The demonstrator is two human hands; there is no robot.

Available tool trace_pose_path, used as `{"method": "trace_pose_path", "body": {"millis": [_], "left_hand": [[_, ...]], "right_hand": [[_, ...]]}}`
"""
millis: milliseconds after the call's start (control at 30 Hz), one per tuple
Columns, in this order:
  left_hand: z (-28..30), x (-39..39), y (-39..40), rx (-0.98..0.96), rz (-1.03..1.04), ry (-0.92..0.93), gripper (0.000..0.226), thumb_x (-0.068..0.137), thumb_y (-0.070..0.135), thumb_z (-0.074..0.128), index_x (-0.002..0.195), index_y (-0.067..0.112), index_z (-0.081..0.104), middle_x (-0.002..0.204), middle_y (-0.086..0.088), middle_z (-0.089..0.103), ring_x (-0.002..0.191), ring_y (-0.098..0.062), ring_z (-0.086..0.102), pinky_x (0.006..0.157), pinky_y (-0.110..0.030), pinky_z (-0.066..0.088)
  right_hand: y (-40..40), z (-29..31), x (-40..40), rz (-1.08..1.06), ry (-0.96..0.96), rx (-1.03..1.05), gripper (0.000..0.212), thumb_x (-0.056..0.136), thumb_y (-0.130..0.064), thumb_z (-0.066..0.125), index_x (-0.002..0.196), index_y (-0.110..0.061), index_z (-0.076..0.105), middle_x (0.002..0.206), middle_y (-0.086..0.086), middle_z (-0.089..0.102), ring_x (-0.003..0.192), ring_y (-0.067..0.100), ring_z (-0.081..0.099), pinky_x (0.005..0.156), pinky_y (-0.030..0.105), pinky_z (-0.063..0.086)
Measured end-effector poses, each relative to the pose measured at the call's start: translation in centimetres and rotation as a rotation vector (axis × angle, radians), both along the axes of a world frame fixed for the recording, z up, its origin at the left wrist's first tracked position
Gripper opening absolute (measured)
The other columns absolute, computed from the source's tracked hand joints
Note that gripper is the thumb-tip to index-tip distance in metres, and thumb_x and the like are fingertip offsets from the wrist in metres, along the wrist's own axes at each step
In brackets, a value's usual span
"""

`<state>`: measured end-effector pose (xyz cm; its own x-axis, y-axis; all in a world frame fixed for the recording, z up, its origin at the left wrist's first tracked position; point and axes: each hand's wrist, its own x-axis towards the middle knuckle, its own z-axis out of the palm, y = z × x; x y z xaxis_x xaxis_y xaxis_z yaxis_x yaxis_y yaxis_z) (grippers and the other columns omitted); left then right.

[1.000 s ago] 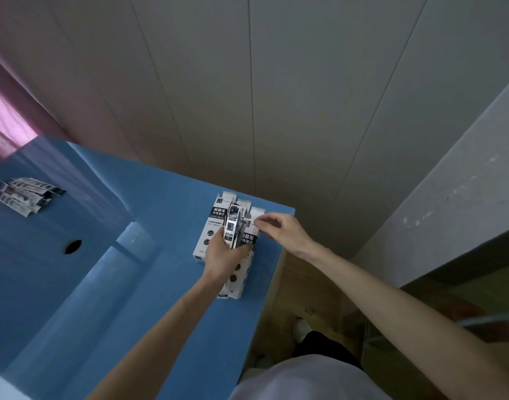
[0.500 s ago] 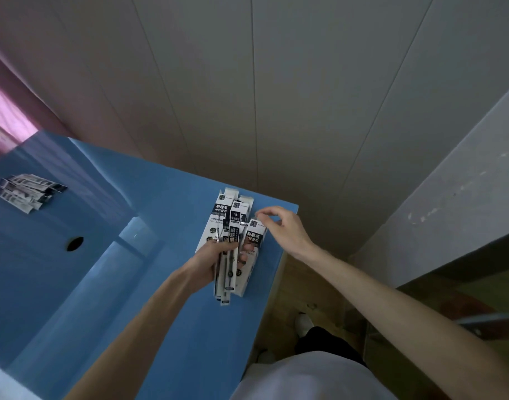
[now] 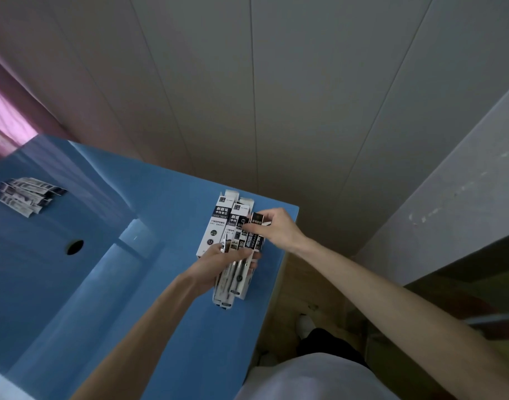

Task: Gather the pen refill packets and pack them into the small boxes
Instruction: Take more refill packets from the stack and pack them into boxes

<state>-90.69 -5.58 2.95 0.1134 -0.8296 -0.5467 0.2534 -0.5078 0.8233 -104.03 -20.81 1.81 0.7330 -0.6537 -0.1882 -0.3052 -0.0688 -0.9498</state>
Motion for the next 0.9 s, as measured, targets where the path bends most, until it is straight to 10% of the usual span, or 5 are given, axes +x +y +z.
{"method": "trace_pose_path", "body": {"millis": [300, 467, 900], "left_hand": [[-0.3, -0.4, -0.2, 0.024, 0.121, 0.088, 0.030, 0.100, 0.028, 0.065, 0.118, 0.006, 0.074, 0.114, -0.018, 0.075, 0.092, -0.026, 0.075, 0.074, -0.035, 0.060], [-0.7, -0.4, -0.5, 0.050, 0.167, 0.049, 0.035, 0.093, 0.029, 0.074, 0.120, 0.007, 0.072, 0.116, -0.018, 0.075, 0.104, -0.036, 0.072, 0.089, -0.047, 0.061], [-0.8, -1.1, -1.8, 0.022, 0.231, -0.053, 0.036, 0.086, 0.028, 0.083, 0.114, 0.009, 0.074, 0.109, -0.008, 0.078, 0.104, -0.027, 0.075, 0.102, -0.053, 0.054]], "right_hand": [[-0.5, -0.3, -0.7, -0.094, 0.039, 0.035, 0.021, 0.095, -0.028, 0.073, 0.095, -0.007, 0.076, 0.059, -0.011, 0.066, 0.051, -0.003, 0.053, 0.057, 0.011, 0.040], [0.0, -0.8, -0.6, -0.167, 0.017, 0.086, 0.048, 0.093, -0.039, 0.073, 0.099, 0.009, 0.070, 0.091, 0.033, 0.068, 0.069, 0.025, 0.054, 0.065, 0.037, 0.044], [-0.2, -0.4, -1.4, -0.321, -0.098, 0.280, 0.013, 0.087, -0.018, 0.081, 0.089, -0.007, 0.076, 0.080, -0.001, 0.077, 0.062, 0.005, 0.062, 0.052, 0.018, 0.049]]}}
